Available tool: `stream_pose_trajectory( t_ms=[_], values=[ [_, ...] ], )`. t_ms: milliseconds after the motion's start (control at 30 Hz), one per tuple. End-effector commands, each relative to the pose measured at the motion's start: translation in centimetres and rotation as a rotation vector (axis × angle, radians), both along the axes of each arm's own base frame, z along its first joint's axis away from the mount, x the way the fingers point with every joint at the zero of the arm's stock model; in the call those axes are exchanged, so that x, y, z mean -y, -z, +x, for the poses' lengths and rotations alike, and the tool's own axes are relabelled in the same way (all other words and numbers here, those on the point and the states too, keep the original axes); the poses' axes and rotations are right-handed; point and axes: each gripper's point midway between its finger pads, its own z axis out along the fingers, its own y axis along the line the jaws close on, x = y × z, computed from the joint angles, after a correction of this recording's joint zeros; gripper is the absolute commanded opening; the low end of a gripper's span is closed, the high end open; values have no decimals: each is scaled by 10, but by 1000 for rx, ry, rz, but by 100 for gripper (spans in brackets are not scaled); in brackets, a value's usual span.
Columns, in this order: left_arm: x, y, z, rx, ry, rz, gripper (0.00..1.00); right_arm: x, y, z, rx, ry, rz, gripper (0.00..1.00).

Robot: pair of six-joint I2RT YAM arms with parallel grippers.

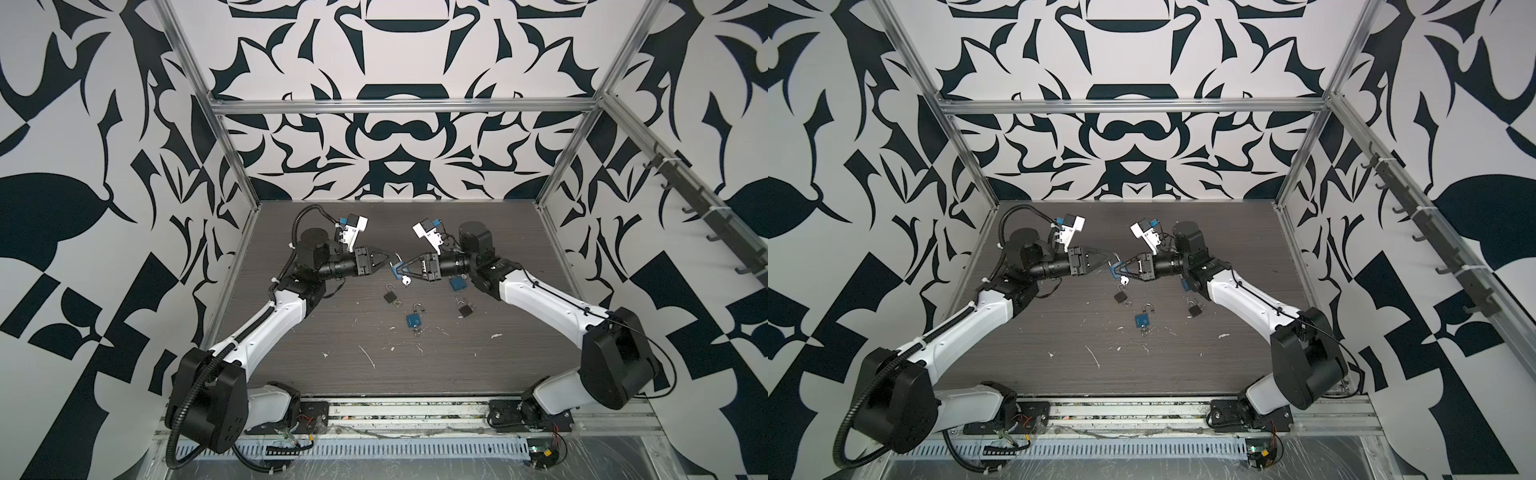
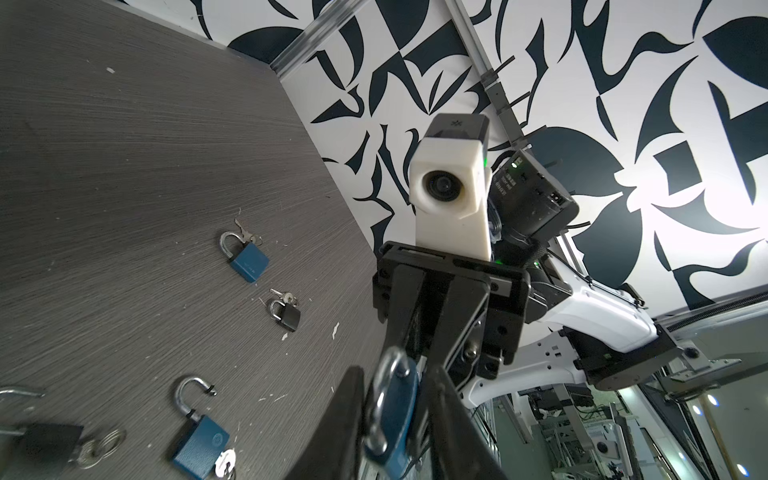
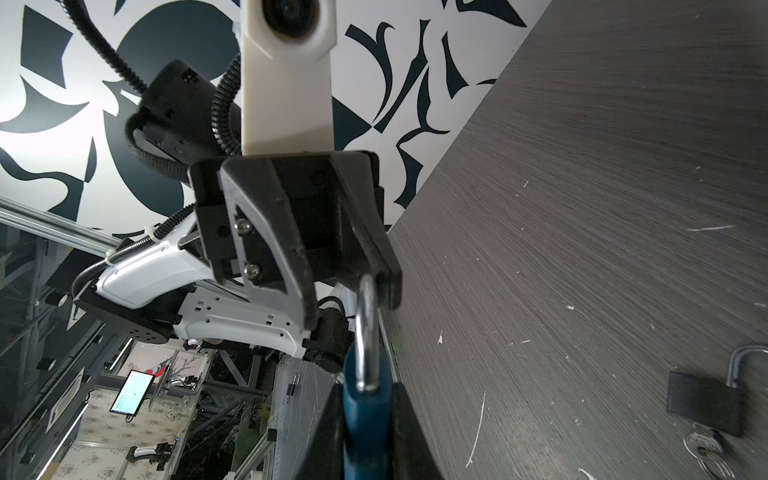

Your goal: Lock with the key

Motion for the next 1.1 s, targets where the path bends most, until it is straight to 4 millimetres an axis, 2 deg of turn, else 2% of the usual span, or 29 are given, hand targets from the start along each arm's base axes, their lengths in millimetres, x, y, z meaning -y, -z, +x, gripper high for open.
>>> stream_pose_trajectory(
  t_ms=[0,167,367,667,833,867,933,1000,1067],
  values=[
    [6,-22,-7,68,69,-42,29,-1,0,7,22,40,-6,0],
    [7,-20,-7,58,74,-41,33,-2,-2,7,23,38,-3,0],
    [7,-16,-8,50,77,-39,25,-2,-5,9,26,43,0,0],
    [8,-9,-6,38,77,-33,0,-3,-9,9,20,41,10,0],
    [7,-3,-3,26,51,-24,0,-3,-6,10,15,47,6,0],
    [6,-2,-2,21,43,-22,0,-3,-5,10,11,49,3,3],
    [4,-1,1,24,13,-20,0,-3,-2,12,2,55,-2,29],
    [0,0,5,27,-28,-15,0,-2,0,13,-6,58,-2,37],
    [-7,1,11,24,-76,-10,0,2,0,14,-17,70,8,39]
  ],
)
